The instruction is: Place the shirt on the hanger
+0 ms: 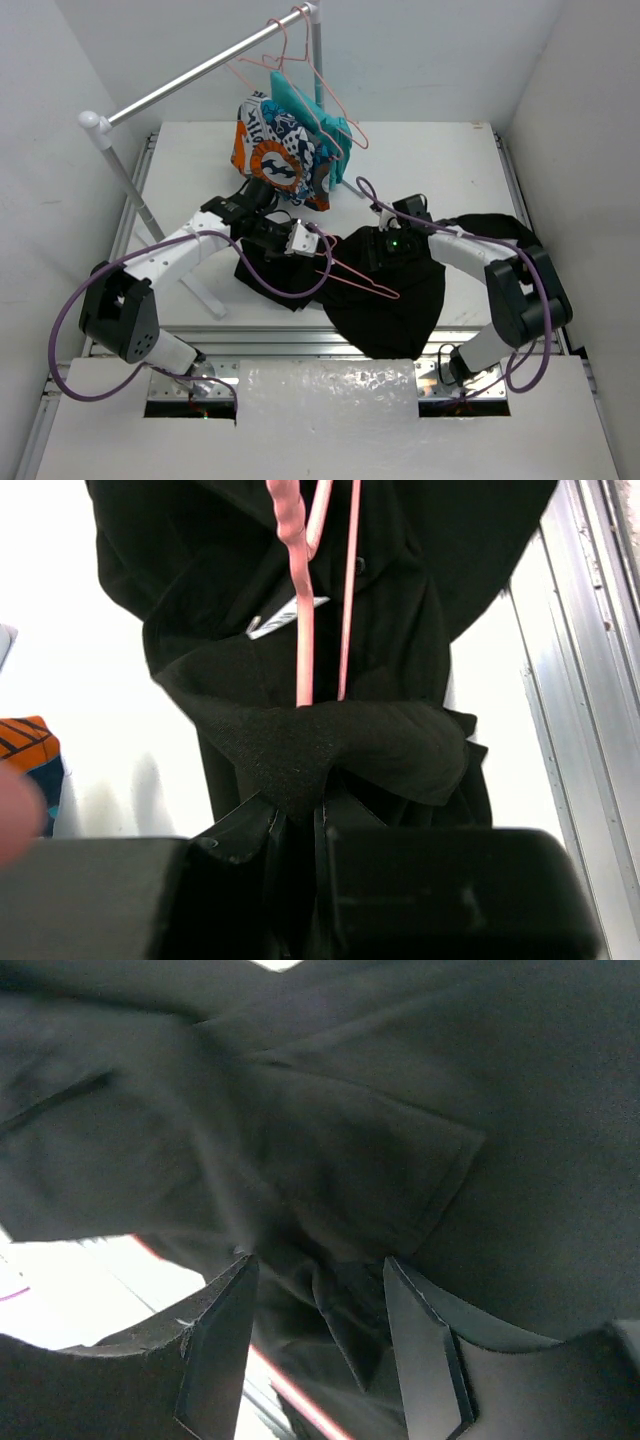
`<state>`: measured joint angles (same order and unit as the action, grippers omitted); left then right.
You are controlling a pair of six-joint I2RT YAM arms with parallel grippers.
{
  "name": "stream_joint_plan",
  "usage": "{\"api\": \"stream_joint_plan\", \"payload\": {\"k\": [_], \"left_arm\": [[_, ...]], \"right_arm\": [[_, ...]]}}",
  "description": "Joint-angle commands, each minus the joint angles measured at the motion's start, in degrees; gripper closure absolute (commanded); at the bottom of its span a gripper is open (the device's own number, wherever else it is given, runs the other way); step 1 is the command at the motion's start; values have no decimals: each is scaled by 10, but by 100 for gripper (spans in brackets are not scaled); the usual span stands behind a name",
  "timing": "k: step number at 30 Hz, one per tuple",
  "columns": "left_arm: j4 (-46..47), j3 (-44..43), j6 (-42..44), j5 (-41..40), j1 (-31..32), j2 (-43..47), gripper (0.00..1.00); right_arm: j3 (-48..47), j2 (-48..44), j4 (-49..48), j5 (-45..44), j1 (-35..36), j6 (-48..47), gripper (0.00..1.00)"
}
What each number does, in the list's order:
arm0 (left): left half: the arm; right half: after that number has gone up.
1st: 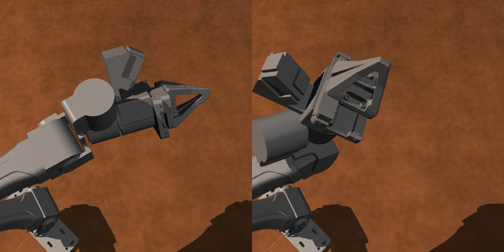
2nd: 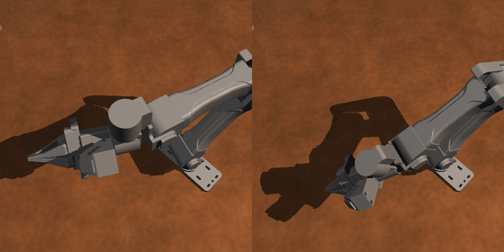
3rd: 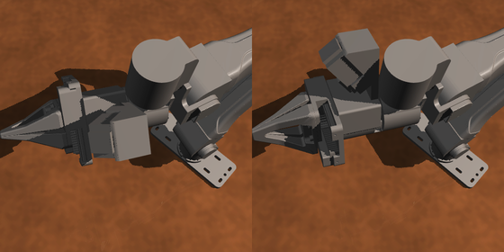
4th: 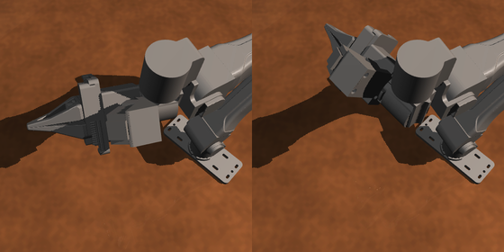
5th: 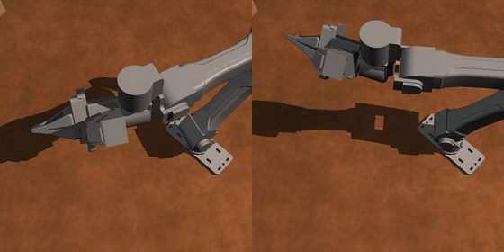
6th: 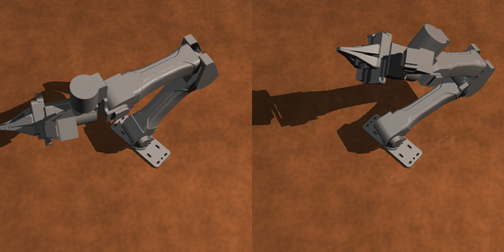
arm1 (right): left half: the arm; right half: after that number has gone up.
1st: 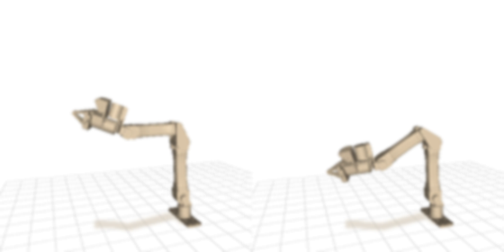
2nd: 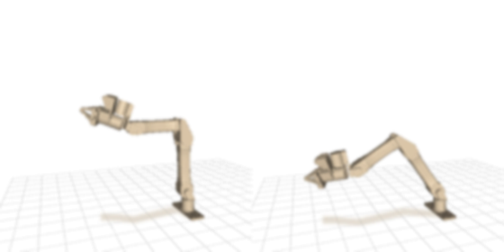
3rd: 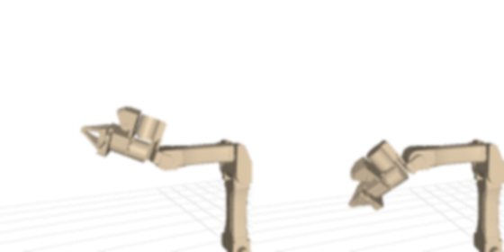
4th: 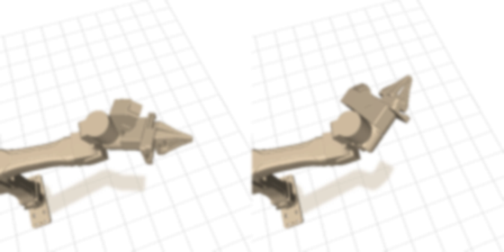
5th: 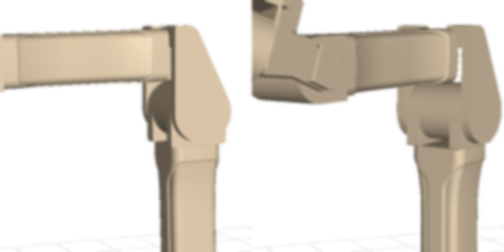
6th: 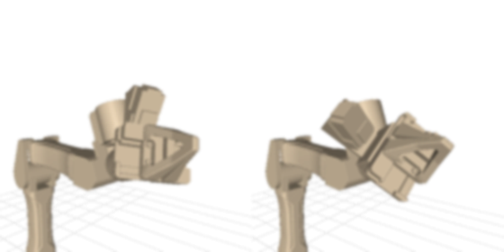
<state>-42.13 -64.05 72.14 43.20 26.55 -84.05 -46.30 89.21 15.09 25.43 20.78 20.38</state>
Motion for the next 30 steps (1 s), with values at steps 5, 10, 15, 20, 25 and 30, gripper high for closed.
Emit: {"api": "stream_joint_plan", "payload": {"k": [5, 10, 15, 20, 25, 30], "left_arm": [[-14, -9, 29, 26, -4, 32, 100], [-4, -7, 21, 34, -4, 31, 100], [20, -14, -51, 47, -18, 35, 100], [84, -28, -152, 35, -56, 32, 100], [101, -45, -198, 70, -94, 14, 100], [170, -42, -243, -23, -93, 5, 100]], "right_arm": [[-16, 15, -34, -49, -3, 15, 29], [-20, 39, -61, -24, -3, 26, 41], [7, 34, -100, -38, -3, 46, 93], [49, -70, -97, -155, -40, 86, 100], [86, -177, -94, -155, -104, 97, 100], [51, -220, -28, -177, -104, 57, 100]]}}
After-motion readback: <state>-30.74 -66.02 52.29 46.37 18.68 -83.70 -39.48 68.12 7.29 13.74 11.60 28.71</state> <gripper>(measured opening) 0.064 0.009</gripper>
